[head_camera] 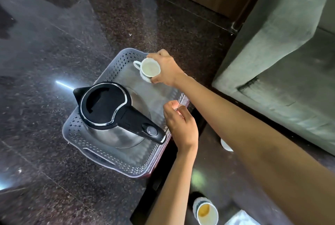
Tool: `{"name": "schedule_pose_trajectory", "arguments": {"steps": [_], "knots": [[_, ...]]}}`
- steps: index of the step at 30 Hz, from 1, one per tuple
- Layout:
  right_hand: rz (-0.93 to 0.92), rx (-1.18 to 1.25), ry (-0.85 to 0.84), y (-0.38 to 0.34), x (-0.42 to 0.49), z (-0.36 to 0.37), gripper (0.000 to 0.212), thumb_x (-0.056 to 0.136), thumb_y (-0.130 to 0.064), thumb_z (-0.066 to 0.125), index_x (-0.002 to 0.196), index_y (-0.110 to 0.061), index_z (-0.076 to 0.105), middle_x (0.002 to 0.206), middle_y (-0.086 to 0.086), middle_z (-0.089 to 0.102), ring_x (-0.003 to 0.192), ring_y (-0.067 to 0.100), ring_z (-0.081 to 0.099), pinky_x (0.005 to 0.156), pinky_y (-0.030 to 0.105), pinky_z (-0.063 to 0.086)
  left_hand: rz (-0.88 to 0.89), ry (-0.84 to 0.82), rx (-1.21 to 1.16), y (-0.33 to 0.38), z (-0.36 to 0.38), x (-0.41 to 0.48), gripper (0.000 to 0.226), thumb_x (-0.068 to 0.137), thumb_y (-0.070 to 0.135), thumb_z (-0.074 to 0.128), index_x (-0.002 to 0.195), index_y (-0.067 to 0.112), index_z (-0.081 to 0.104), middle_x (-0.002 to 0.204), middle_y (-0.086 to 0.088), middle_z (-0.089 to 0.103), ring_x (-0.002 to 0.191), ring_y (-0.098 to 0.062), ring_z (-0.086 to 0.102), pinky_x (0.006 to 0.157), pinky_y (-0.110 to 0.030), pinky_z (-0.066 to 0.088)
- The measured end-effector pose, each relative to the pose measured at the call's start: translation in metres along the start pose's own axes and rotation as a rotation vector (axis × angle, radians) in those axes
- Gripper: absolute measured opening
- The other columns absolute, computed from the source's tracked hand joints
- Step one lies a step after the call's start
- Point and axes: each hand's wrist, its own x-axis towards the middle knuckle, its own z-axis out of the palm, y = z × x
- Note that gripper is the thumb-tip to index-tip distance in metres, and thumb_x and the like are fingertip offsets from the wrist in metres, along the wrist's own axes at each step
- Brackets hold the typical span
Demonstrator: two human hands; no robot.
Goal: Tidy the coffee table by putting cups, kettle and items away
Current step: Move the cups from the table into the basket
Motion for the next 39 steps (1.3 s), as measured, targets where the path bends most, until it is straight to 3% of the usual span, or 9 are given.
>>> {"name": "schedule_pose_trajectory", "arguments": {"steps": [2, 7, 13, 18, 20, 23, 30, 35, 39], "knots": [[-0.022, -0.008, -0.008, -0.003, 0.008, 0.009, 0.082, 0.064, -0.013, 0.082, 0.138, -0.013, 0.047, 0.129, 0.013, 0.041, 0.118, 0.026, 0.049, 0.099, 0.019, 0.034, -0.029, 0.037, -0.030, -0.002, 0.004, 0.006, 0.013, 0.089, 0.001, 0.047, 0.101, 0.002, 0.052, 0.097, -0.013, 0.060, 0.089, -0.025, 0.057, 0.077, -0.025, 0.044], [-0.046, -0.071, -0.051, -0.014, 0.027, 0.026, 0.082, 0.065, -0.013, 0.082, 0.138, -0.009, 0.046, 0.132, 0.014, 0.044, 0.121, 0.028, 0.049, 0.103, 0.032, 0.038, -0.145, 0.090, -0.038, -0.005, 0.008, 0.014, 0.016, 0.092, 0.004, 0.045, 0.106, -0.002, 0.053, 0.104, -0.016, 0.060, 0.080, -0.014, 0.048, 0.063, 0.001, 0.031], [-0.073, -0.106, -0.073, -0.020, 0.039, 0.031, 0.083, 0.066, -0.016, 0.082, 0.140, -0.009, 0.044, 0.133, 0.013, 0.045, 0.122, 0.029, 0.049, 0.103, 0.038, 0.040, -0.183, 0.113, -0.081, -0.003, 0.011, 0.016, 0.017, 0.094, 0.003, 0.043, 0.108, -0.003, 0.050, 0.109, -0.015, 0.059, 0.093, -0.023, 0.053, 0.073, -0.014, 0.036], [-0.099, -0.109, -0.112, -0.015, 0.032, 0.020, 0.089, 0.074, -0.016, 0.078, 0.147, -0.006, 0.029, 0.146, 0.016, 0.039, 0.135, 0.027, 0.037, 0.107, 0.024, 0.026, -0.184, 0.138, -0.095, -0.003, 0.013, 0.014, 0.016, 0.093, 0.005, 0.045, 0.107, 0.000, 0.051, 0.109, -0.013, 0.059, 0.088, -0.021, 0.053, 0.074, -0.019, 0.038], [-0.120, -0.077, -0.088, -0.011, 0.022, 0.009, 0.083, 0.076, -0.007, 0.072, 0.147, -0.005, 0.030, 0.148, 0.015, 0.039, 0.136, 0.026, 0.037, 0.107, 0.020, 0.023, -0.151, 0.138, -0.090, -0.004, 0.015, 0.012, 0.015, 0.092, 0.005, 0.047, 0.105, 0.000, 0.051, 0.107, -0.010, 0.057, 0.083, -0.016, 0.053, 0.074, -0.017, 0.039], [-0.125, 0.010, 0.044, 0.005, -0.006, -0.011, 0.066, 0.075, 0.001, 0.064, 0.138, -0.004, 0.045, 0.134, 0.017, 0.052, 0.122, 0.026, 0.051, 0.103, 0.023, 0.034, -0.045, 0.148, -0.063, -0.007, 0.017, 0.003, 0.012, 0.088, 0.001, 0.049, 0.099, -0.003, 0.051, 0.100, -0.008, 0.057, 0.078, -0.009, 0.050, 0.072, -0.007, 0.037], [0.127, 0.150, 0.272, 0.079, -0.100, -0.051, 0.057, 0.077, -0.008, 0.070, 0.132, -0.008, 0.054, 0.129, 0.012, 0.055, 0.119, 0.020, 0.053, 0.102, 0.028, 0.043, 0.041, -0.070, 0.006, -0.028, 0.019, -0.042, 0.005, 0.090, 0.008, 0.050, 0.093, 0.010, 0.055, 0.088, -0.006, 0.064, 0.078, -0.021, 0.061, 0.070, -0.025, 0.048], [0.328, 0.041, 0.157, 0.128, -0.177, -0.049, 0.063, 0.077, -0.030, 0.077, 0.133, -0.011, 0.052, 0.133, 0.012, 0.052, 0.122, 0.022, 0.050, 0.100, 0.021, 0.035, 0.026, -0.213, 0.121, -0.044, 0.019, -0.082, 0.011, 0.093, 0.014, 0.049, 0.097, 0.007, 0.057, 0.093, -0.007, 0.066, 0.083, -0.022, 0.061, 0.073, -0.023, 0.045], [0.460, -0.005, 0.016, 0.153, -0.232, -0.042, 0.086, 0.070, -0.040, 0.082, 0.141, -0.013, 0.042, 0.140, 0.015, 0.040, 0.129, 0.031, 0.038, 0.107, 0.036, 0.036, 0.016, -0.317, 0.169, -0.052, 0.021, -0.120, 0.010, 0.094, 0.014, 0.049, 0.098, 0.008, 0.057, 0.090, -0.004, 0.065, 0.079, -0.016, 0.058, 0.068, -0.017, 0.040]]}}
